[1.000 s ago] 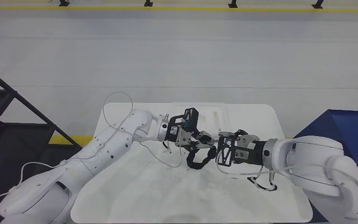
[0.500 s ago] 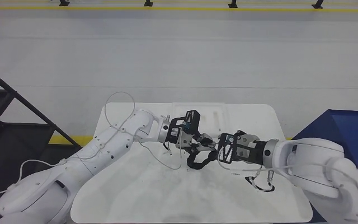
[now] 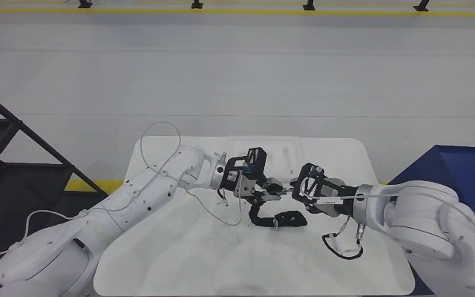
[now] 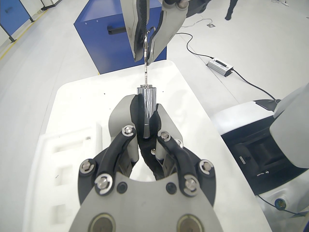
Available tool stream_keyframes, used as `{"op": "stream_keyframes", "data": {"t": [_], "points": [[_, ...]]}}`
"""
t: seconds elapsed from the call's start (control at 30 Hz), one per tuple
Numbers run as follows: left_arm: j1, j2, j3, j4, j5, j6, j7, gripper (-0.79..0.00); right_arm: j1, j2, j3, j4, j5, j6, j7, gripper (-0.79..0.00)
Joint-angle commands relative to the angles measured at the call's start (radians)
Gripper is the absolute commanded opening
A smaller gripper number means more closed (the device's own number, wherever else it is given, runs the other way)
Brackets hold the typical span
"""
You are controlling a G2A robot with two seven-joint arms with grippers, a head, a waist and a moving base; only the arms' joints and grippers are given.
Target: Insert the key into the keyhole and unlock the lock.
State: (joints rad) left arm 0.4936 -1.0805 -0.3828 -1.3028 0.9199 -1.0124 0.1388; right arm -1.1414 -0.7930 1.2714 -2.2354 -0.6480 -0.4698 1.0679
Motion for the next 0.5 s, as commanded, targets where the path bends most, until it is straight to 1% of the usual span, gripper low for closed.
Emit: {"op": "stream_keyframes", "data": {"t": [0.0, 0.37, 0.47], "points": [[0.0, 0.0, 0.0, 0.002, 0.004, 0.0, 0.004, -0.785, -0.002, 0.0, 0.003, 0.005, 0.013, 0.005, 0.0, 0.0], [0.005, -0.002, -0.017, 0.029, 0.045, 0.0, -0.005, -0.785, -0.018, 0.005, 0.032, 0.026, 0.067, 0.001, -0.012, 0.0], [0.009, -0.002, -0.019, 0.037, 0.087, 0.0, -0.025, -0.785, -0.026, 0.007, 0.046, 0.038, 0.093, -0.005, -0.025, 0.0]]}}
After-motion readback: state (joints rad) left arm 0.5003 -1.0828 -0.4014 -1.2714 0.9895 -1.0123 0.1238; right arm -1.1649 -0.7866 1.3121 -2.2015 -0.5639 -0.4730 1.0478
